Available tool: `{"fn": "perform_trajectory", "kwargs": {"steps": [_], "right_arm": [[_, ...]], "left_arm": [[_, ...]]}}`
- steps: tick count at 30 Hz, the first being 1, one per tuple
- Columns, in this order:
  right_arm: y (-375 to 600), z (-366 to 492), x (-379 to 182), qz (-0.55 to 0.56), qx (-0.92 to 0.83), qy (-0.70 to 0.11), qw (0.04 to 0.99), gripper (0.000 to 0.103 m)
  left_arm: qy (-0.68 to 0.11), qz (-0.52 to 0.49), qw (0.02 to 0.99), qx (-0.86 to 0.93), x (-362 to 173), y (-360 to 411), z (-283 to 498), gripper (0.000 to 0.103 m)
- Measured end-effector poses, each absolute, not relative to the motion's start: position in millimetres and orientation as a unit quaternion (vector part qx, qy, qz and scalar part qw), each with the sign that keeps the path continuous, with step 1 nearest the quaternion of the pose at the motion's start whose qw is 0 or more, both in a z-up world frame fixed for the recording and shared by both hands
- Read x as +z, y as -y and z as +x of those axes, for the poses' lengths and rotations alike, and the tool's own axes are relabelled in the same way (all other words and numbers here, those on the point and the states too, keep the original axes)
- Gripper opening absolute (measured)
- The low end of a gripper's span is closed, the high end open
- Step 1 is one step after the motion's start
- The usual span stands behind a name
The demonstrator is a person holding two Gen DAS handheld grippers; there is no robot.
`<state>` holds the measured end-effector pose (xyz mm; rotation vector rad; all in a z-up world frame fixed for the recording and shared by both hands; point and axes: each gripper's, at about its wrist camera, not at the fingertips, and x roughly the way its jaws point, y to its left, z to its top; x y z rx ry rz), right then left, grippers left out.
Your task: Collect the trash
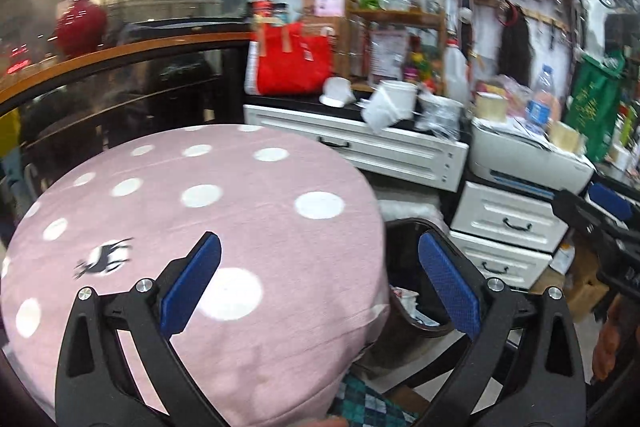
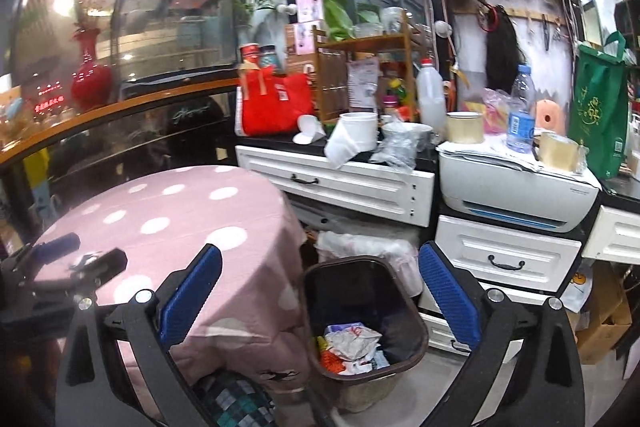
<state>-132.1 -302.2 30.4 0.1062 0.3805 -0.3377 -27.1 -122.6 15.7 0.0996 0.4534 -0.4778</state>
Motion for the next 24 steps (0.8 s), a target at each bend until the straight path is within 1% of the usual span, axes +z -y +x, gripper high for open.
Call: {"fn": "perform_trajectory", "kwargs": {"steps": [6,11,24], "right_arm": [[284.7,-145.4,35.2,0.035,-0.159,-0.174,0.971,0.097],[277.5,-153.7,39.1,0.019,-0.161,-0.154,0.975,0.097],[276.0,-155.5,38.9,0.016,-0.159,-0.151,0.976,0.097]], "left_arm": [[-0.197,0.036,0.955,-0.221,27.7,100.9,-45.7,0.097],[-0.184,0.040,0.957,-0.220,33.0,100.1,-56.2,0.097],[-0.167,0.034,0.960,-0.220,36.3,97.4,-64.5,0.097]]}}
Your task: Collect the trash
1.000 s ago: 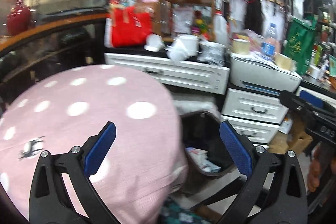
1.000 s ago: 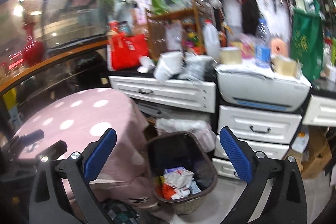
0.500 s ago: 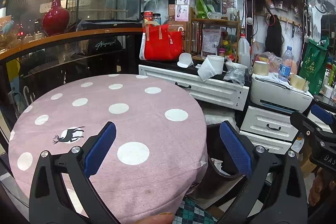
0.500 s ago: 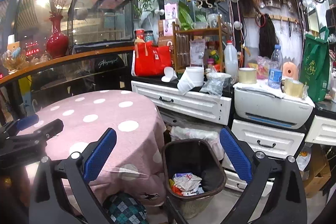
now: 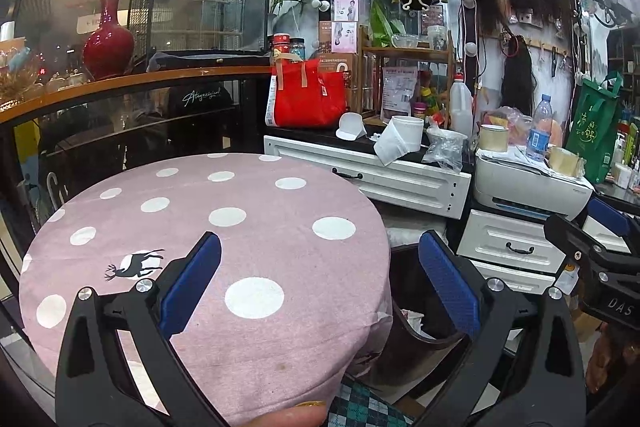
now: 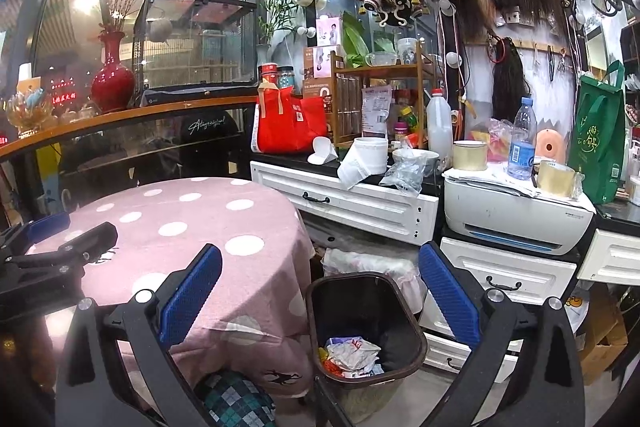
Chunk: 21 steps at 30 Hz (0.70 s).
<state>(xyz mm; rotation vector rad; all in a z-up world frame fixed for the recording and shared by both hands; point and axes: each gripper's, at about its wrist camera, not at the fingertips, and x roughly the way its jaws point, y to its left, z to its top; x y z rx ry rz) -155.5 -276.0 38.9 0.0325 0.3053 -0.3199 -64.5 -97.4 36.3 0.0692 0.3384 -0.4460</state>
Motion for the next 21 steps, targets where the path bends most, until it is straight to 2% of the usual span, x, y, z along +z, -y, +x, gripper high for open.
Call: {"fn": "perform_trajectory", "kwargs": {"steps": [21], "right_arm": [[272.6,-156.1,37.8,0.016,-0.159,-0.153,0.975,0.097]], "left_arm": [[-0.179,0.023,0.957,-0.225,35.3,96.4,-60.8,0.097]]}}
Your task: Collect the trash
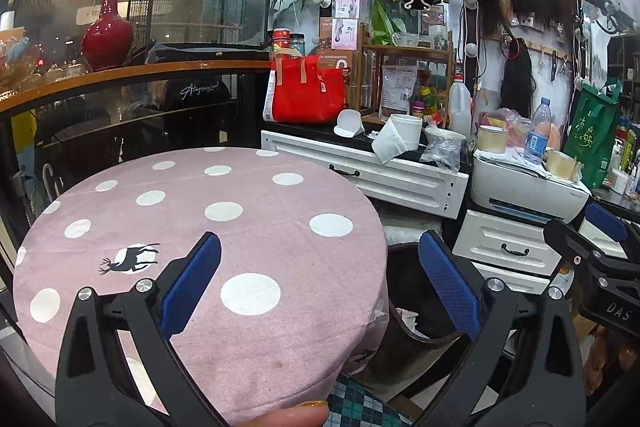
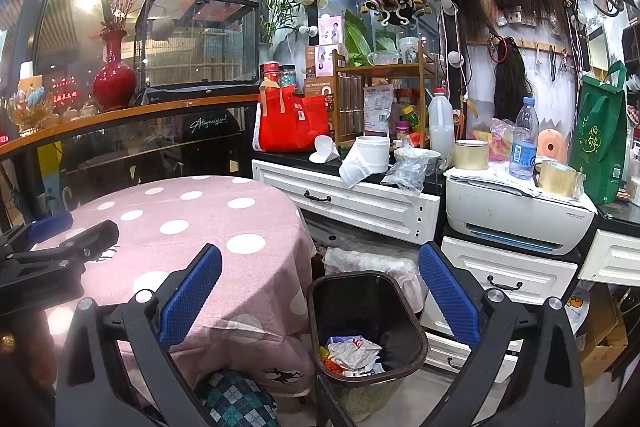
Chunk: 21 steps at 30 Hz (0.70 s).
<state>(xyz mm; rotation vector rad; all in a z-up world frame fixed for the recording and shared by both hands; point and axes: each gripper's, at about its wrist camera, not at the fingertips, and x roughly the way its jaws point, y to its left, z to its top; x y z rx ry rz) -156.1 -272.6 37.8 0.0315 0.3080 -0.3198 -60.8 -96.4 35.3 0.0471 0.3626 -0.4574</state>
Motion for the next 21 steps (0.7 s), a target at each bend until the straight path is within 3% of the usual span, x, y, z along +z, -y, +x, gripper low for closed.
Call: {"fn": "perform_trajectory", "kwargs": {"steps": [21], "right_arm": [[270.8,-156.4,35.4,0.017,-0.158,-0.156,0.975,0.097]], "left_arm": [[-0.184,0.036,0.960,-0.210,30.5,100.2,-56.5,0.097]]}}
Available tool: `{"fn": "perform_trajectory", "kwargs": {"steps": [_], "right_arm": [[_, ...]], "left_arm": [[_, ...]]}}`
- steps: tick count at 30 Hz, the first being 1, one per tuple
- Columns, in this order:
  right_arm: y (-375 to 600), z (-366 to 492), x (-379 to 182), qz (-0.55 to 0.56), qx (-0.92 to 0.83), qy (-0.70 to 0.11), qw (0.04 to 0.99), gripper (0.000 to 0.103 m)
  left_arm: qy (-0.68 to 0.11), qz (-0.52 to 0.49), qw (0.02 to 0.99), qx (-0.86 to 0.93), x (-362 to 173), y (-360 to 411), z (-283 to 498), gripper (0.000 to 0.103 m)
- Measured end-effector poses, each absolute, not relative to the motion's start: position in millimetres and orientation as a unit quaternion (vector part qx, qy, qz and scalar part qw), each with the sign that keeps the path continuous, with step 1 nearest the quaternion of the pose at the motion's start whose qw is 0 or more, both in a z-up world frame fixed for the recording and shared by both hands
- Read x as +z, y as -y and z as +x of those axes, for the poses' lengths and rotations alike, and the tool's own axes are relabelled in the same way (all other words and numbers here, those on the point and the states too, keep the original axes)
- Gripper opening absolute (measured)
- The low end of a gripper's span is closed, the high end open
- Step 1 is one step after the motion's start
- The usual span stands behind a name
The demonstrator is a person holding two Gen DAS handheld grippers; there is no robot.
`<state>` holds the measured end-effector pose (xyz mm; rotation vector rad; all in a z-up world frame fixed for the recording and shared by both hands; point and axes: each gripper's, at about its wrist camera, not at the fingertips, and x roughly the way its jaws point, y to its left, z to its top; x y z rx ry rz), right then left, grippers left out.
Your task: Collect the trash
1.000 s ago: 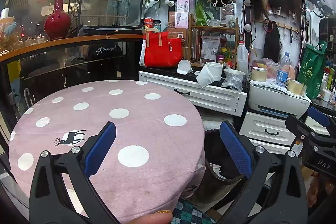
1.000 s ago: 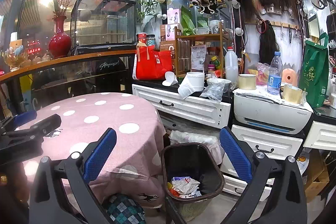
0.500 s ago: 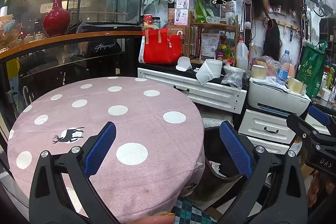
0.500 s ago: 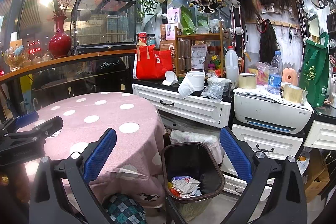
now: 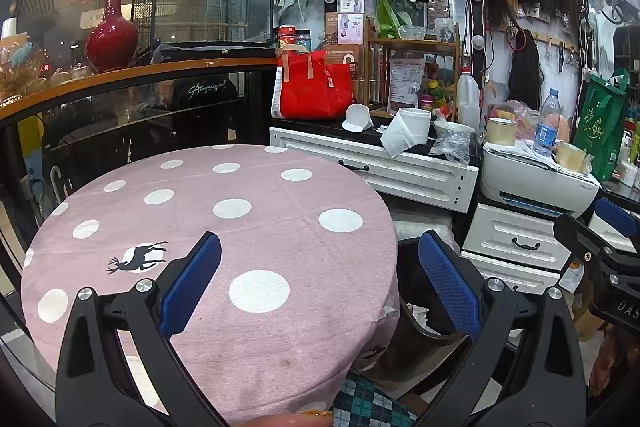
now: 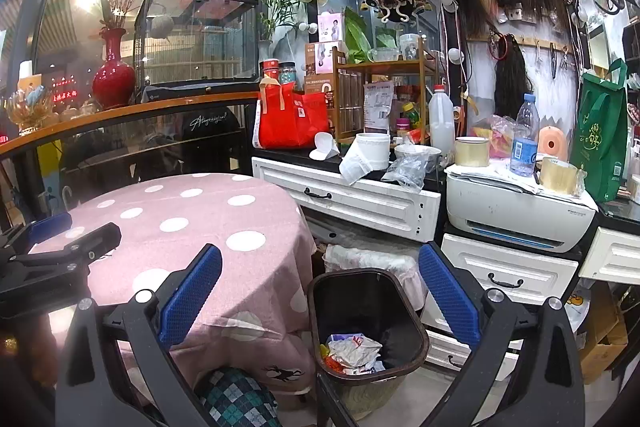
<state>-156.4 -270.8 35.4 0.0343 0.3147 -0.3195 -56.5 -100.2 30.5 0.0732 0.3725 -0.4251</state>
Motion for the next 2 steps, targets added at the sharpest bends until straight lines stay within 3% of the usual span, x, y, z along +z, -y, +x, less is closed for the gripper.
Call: {"fn": "perform_trajectory", "kwargs": {"steps": [2], "right_arm": [[269.9,-155.2,32.8,0.018,-0.158,-0.158,0.974,0.097]], "left_arm": [[-0.187,0.035,0.959,-0.211,30.0,100.6,-56.0,0.097]]}}
